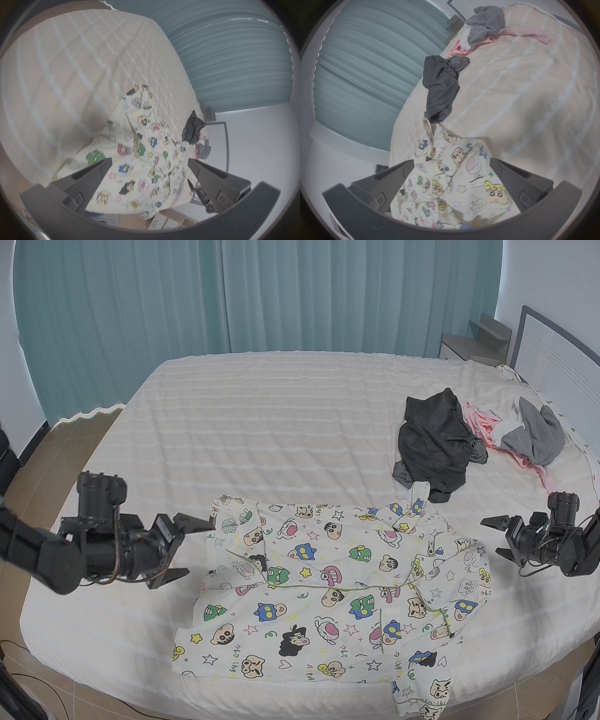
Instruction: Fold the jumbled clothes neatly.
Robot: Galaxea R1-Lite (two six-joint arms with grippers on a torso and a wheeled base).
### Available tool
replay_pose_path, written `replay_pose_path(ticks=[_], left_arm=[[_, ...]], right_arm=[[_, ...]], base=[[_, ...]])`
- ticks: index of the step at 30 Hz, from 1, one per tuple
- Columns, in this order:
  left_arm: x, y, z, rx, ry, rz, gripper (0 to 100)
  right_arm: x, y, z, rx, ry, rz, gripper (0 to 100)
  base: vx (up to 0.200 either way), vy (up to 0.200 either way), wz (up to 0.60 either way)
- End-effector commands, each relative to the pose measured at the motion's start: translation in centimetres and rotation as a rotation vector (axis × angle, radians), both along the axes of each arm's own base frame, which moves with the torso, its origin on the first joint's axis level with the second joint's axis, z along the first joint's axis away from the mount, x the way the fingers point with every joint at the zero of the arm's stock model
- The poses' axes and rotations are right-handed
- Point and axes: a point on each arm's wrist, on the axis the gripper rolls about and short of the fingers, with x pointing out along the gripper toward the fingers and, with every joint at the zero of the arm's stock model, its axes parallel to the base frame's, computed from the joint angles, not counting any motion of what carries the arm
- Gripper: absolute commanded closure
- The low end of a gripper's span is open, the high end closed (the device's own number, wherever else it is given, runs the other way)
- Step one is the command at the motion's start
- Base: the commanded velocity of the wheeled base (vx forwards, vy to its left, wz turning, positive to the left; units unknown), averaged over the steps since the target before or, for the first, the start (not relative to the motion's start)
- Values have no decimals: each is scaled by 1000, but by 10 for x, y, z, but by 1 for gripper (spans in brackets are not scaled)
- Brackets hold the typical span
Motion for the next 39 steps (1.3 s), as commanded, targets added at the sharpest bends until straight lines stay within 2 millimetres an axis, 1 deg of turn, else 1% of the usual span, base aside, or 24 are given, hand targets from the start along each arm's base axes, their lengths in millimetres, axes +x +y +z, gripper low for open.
replay_pose_path(ticks=[1,5,7,8,10,11,12,13,19,22,24,31,35,39], left_arm=[[94,-31,-54,156,46,-13,0],[115,-47,-66,272,-42,-127,0],[123,-53,-74,340,-54,-181,0],[124,-53,-75,352,-52,-190,0],[132,-54,-82,451,-62,-215,0],[135,-53,-84,487,-74,-216,0],[135,-53,-84,487,-74,-216,0],[139,-51,-87,538,-95,-226,0],[153,-55,-87,552,-160,-216,0],[155,-57,-86,545,-189,-208,0],[156,-60,-91,550,-200,-209,0],[161,-63,-99,565,-202,-207,0],[166,-64,-102,589,-234,-178,0],[167,-64,-104,590,-232,-177,0]], right_arm=[[-28,22,31,116,-55,-11,0],[-33,39,26,105,-88,40,0],[-36,46,24,100,-100,64,0],[-37,48,23,97,-101,70,0],[-41,53,21,80,-111,95,0],[-43,55,19,71,-112,106,0],[-43,55,19,71,-112,106,0],[-45,58,17,51,-113,125,0],[-50,63,12,19,-104,161,0],[-51,64,12,17,-103,163,0],[-51,64,12,18,-104,165,0],[-51,64,12,18,-102,165,0],[-52,65,11,16,-97,170,0],[-53,65,10,3,-100,179,0]], base=[[0,0,0],[0,0,0],[0,0,0],[0,0,0],[0,0,0],[0,0,0],[0,0,0],[0,0,0],[0,0,0],[0,0,0],[0,0,0],[0,0,0],[0,0,0],[0,0,0]])
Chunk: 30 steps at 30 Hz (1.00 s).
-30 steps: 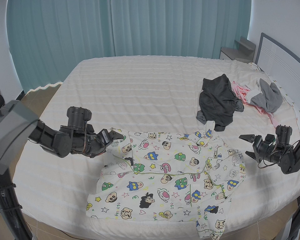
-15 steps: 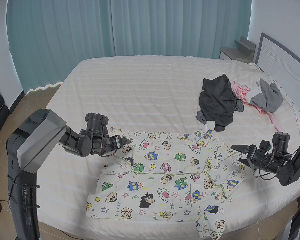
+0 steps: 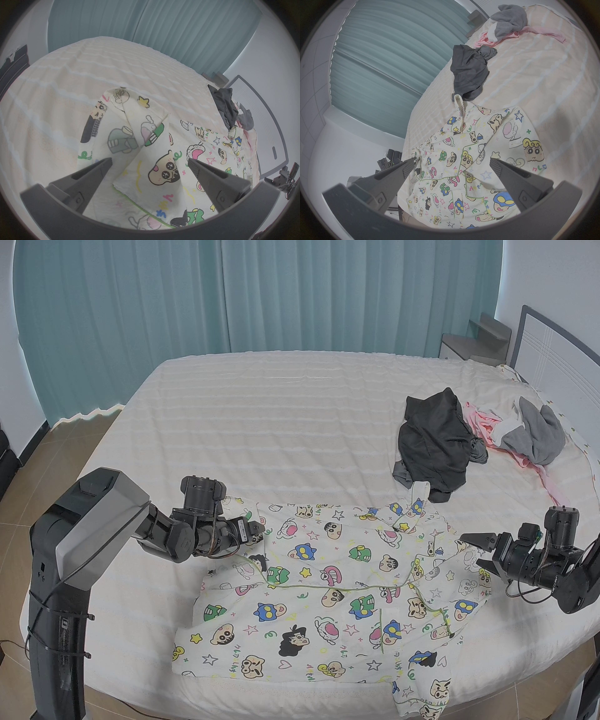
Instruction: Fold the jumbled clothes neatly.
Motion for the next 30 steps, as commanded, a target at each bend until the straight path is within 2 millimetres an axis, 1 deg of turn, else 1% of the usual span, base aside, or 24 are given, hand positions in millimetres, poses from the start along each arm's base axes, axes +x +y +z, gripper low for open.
replay_pose_path(ticks=[1,3,11,15,22,24,25,27,30], left_arm=[[1,0,-4,2,7,0,100],[1,-1,-7,3,12,0,100],[-1,1,-7,-2,22,9,100],[-5,2,-8,1,38,10,100],[-25,9,10,4,50,13,100],[-29,12,12,7,57,17,100],[-33,15,15,9,60,21,100],[-35,17,17,9,58,26,100],[-42,27,24,12,67,47,100]], right_arm=[[-1,0,-1,-1,3,4,0],[-1,0,-1,-1,5,4,0],[-1,0,-3,-1,10,7,0],[-1,0,-3,-2,12,6,0],[0,0,-5,-1,18,6,0],[-1,0,-5,-1,20,4,0],[-2,0,-6,0,24,7,0],[-2,0,-6,0,26,7,0],[-2,0,-7,-1,30,8,0]], base=[[0,0,0],[0,0,0],[0,0,0],[0,0,0],[0,0,0],[0,0,0],[0,0,0],[0,0,0],[0,0,0]])
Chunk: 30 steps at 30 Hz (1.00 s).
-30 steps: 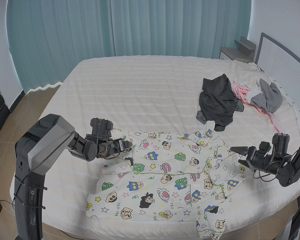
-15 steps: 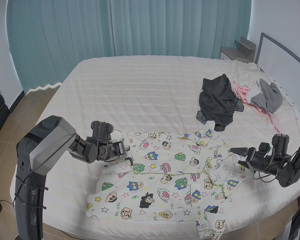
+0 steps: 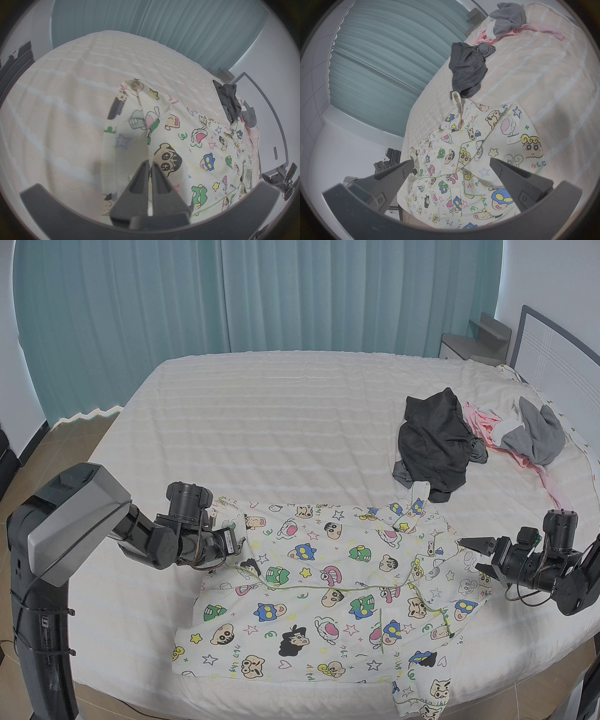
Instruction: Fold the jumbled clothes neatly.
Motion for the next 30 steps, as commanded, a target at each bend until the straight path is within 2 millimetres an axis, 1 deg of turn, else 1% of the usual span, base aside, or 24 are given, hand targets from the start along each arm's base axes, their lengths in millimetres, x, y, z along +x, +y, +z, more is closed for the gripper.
replay_pose_path(ticks=[1,3,10,15,23,28,29,30], left_arm=[[-11,12,19,-1,-15,25,100],[-15,16,20,1,-6,31,100],[-28,26,12,13,42,48,100],[-31,32,11,15,51,64,100],[-39,34,5,17,84,68,100],[-44,36,7,-2,95,85,100],[-44,37,6,-3,97,86,0],[-45,37,6,-9,100,90,0]], right_arm=[[0,0,-2,0,9,1,0],[0,0,-2,0,9,0,0],[0,0,-3,0,11,1,0],[0,0,-3,0,12,1,0],[0,0,-3,0,12,1,0],[0,0,-3,0,12,0,0],[0,0,-3,0,11,1,0],[0,0,-2,0,9,0,0]], base=[[0,0,0],[0,0,0],[0,0,0],[0,0,0],[0,0,0],[0,0,0],[0,0,0],[0,0,0]])
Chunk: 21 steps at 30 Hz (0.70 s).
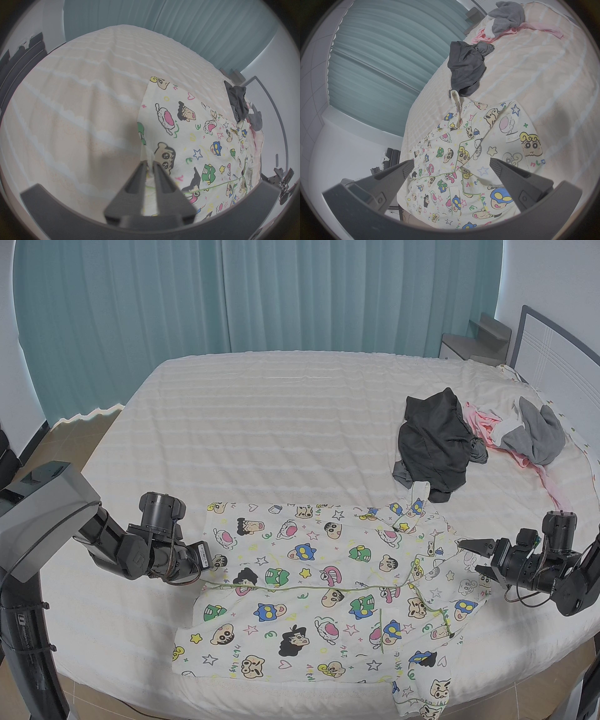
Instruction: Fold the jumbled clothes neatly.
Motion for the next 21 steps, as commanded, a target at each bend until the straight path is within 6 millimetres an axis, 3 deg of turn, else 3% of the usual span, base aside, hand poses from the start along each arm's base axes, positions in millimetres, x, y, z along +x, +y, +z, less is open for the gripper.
replay_pose_path(ticks=[1,5,7,16,21], left_arm=[[-4,1,3,-14,1,12,0],[-11,4,18,-80,-13,59,0],[-18,8,34,-159,-29,89,0],[-77,18,79,-326,-49,112,0],[-103,21,97,-500,-59,146,0]], right_arm=[[1,0,1,2,-7,2,0],[7,3,10,21,-37,3,0],[18,18,15,49,-50,19,0],[62,65,35,69,-67,-58,0],[77,77,37,40,-9,-78,0]], base=[[0,0,0],[0,0,0],[0,0,0],[0,0,0],[0,0,0]])
